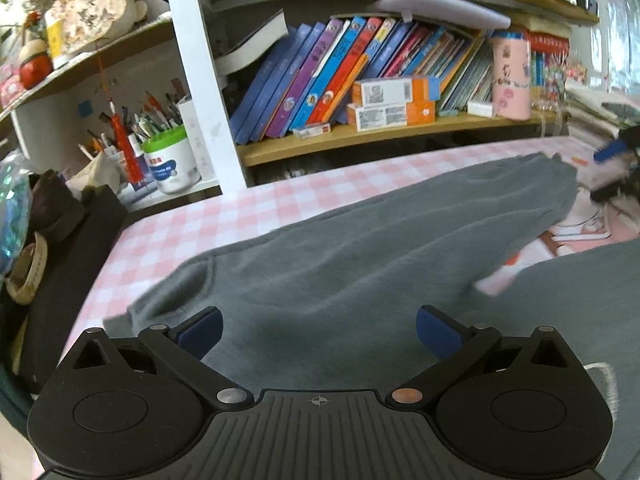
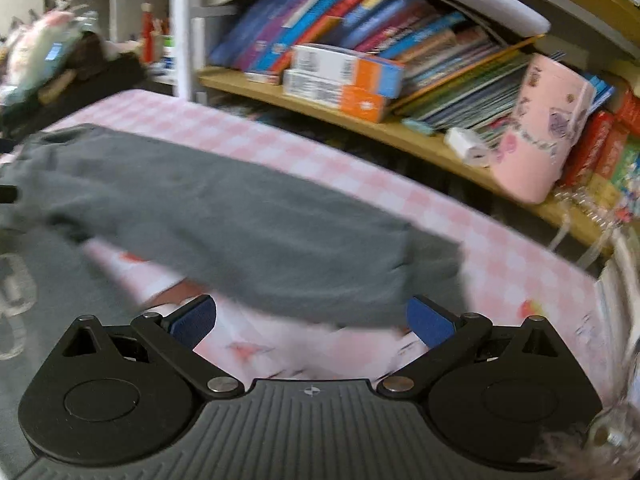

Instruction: Fold clothes

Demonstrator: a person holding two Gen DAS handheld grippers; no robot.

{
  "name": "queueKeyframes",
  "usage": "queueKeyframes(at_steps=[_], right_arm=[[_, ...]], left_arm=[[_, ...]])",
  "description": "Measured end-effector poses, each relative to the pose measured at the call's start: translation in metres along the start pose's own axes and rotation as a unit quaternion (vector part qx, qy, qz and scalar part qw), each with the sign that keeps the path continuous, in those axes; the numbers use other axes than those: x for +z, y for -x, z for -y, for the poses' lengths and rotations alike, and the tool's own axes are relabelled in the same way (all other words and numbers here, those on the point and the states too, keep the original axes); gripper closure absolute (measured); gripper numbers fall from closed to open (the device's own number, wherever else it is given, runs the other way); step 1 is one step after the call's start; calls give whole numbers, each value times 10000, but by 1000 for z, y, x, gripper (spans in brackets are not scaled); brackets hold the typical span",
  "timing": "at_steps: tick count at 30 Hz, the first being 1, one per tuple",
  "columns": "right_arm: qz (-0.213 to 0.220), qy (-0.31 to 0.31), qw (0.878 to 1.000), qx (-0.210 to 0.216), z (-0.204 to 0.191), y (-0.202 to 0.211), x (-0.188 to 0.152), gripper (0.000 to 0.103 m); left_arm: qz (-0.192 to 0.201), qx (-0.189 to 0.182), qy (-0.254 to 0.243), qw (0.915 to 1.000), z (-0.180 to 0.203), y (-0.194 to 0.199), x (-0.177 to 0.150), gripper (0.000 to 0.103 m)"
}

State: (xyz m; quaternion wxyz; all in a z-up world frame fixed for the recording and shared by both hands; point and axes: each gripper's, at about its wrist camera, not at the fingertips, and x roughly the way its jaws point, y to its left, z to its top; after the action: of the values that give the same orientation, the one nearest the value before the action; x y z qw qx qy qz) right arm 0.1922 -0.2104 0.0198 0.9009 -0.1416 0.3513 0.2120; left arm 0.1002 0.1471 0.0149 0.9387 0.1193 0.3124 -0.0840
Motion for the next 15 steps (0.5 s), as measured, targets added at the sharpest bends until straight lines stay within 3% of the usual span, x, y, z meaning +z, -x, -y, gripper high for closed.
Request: queueKeyframes(at_steps=[7, 15], right_arm=[[67, -400, 9991, -102, 44, -43, 28, 1], [-87, -416, 9991, -18, 59, -84, 38, 3]], left_arm=[[215, 438, -11, 9988, -46, -33, 14, 0], [-248, 174, 288, 9991, -82, -79, 27, 0]])
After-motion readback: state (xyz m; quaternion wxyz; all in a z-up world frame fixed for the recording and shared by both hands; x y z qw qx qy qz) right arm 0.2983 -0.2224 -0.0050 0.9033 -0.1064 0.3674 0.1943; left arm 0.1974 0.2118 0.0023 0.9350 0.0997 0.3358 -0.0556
